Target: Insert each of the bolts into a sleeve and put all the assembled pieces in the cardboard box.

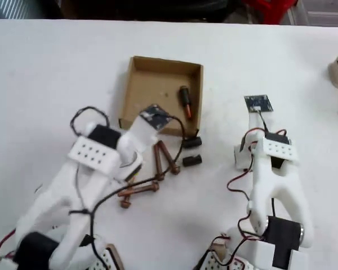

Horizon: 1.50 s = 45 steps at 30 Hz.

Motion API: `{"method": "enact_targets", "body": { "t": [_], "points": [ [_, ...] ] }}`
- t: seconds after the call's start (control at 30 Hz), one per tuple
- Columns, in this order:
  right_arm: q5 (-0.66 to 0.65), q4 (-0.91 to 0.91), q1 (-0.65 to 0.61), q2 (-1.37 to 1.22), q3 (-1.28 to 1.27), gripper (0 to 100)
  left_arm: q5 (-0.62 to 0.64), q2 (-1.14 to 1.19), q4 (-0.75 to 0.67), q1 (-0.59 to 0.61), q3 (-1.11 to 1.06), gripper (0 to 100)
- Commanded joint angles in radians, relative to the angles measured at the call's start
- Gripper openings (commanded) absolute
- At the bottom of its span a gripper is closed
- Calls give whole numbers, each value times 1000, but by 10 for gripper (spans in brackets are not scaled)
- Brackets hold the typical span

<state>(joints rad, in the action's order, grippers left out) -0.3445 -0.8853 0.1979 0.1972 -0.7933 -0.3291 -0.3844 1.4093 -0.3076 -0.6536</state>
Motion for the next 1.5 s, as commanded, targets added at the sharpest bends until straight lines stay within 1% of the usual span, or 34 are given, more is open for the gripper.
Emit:
{"method": "enact_targets", "body": {
  "t": [0.0, 0.07, 0.17, 0.3, 0.47, 0.6, 0.8, 1.03, 1.17, 1.33, 1.4, 1.47],
  "points": [
    [-18, 13, 13, 16, 8, 17, -209, 151, 28, -50, 121, 83],
    [-18, 13, 22, 16, 8, 17, -262, 179, 41, -62, 146, 80],
    [-18, 33, 31, 16, 8, 17, -273, 179, 60, -104, 153, 90],
    [-28, 35, 39, 16, 6, 17, -275, 180, 55, -189, 123, 127],
    [-94, 35, 36, 16, -12, 17, -279, 180, -46, -237, 41, 151],
    [-95, 35, 38, 16, -17, 17, -351, 180, -77, -237, 31, 151],
    [-95, 76, 38, -41, 5, 17, -359, 188, -103, -229, 23, 151],
    [-95, 56, 38, -68, 35, 17, -368, 188, -255, -229, -61, 151],
    [-95, 56, 38, -68, 35, 17, -385, 189, -313, -226, -97, 151],
    [-95, 58, 36, -70, 35, 17, -396, 189, -319, -159, -100, 152],
    [-95, 58, 35, -70, 35, 17, -423, 191, -316, -150, -103, 166],
    [-95, 58, 35, -70, 35, 17, -410, 206, -313, -154, -103, 188]
  ]
}}
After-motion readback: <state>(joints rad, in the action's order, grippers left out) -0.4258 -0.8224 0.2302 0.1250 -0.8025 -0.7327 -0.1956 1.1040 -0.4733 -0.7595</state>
